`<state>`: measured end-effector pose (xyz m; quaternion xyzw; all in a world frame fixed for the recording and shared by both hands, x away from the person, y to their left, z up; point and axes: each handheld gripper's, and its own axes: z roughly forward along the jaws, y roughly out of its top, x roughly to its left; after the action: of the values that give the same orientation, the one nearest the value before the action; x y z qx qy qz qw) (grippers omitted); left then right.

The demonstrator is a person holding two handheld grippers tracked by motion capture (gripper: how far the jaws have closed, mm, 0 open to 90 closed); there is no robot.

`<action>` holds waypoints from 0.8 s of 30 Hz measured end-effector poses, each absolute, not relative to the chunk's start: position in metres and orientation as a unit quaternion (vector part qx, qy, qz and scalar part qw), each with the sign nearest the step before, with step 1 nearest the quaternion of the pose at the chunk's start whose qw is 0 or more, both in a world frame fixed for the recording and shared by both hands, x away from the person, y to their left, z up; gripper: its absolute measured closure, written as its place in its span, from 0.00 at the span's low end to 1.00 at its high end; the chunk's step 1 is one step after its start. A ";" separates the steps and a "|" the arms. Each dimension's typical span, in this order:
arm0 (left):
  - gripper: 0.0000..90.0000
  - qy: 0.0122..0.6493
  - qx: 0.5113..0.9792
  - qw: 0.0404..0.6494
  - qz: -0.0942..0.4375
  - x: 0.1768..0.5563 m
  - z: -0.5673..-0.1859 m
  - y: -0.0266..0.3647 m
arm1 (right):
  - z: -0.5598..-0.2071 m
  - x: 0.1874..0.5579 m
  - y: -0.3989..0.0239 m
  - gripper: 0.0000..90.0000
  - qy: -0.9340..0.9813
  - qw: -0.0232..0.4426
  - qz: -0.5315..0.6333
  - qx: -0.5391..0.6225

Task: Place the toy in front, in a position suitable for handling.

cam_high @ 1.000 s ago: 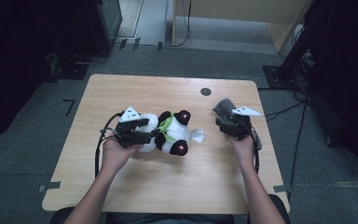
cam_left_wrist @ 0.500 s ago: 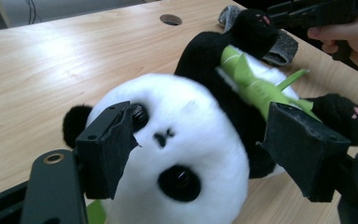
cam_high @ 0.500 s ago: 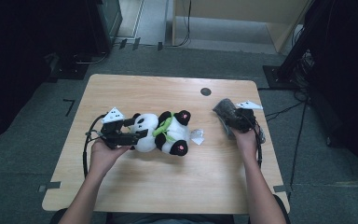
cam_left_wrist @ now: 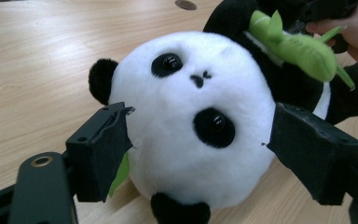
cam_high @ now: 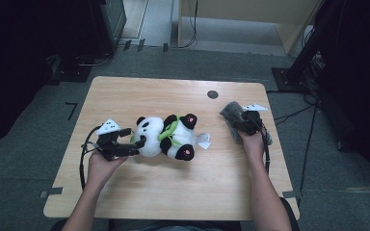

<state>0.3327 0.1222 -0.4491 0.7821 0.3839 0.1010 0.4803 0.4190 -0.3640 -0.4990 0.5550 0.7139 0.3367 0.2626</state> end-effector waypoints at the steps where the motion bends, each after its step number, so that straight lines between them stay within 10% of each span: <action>1: 0.19 0.385 0.781 0.482 0.096 0.333 -0.451 0.122 | -0.500 0.419 -0.365 0.51 0.715 0.260 0.335 0.556; 24: 0.00 0.359 0.793 0.482 0.098 0.350 -0.489 0.100 | -0.515 0.423 -0.375 0.69 0.717 0.222 0.343 0.565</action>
<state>0.3496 0.0999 -0.4887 0.7931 0.3589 0.0979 0.4822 0.4232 -0.3749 -0.5150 0.5654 0.7166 0.3428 0.2221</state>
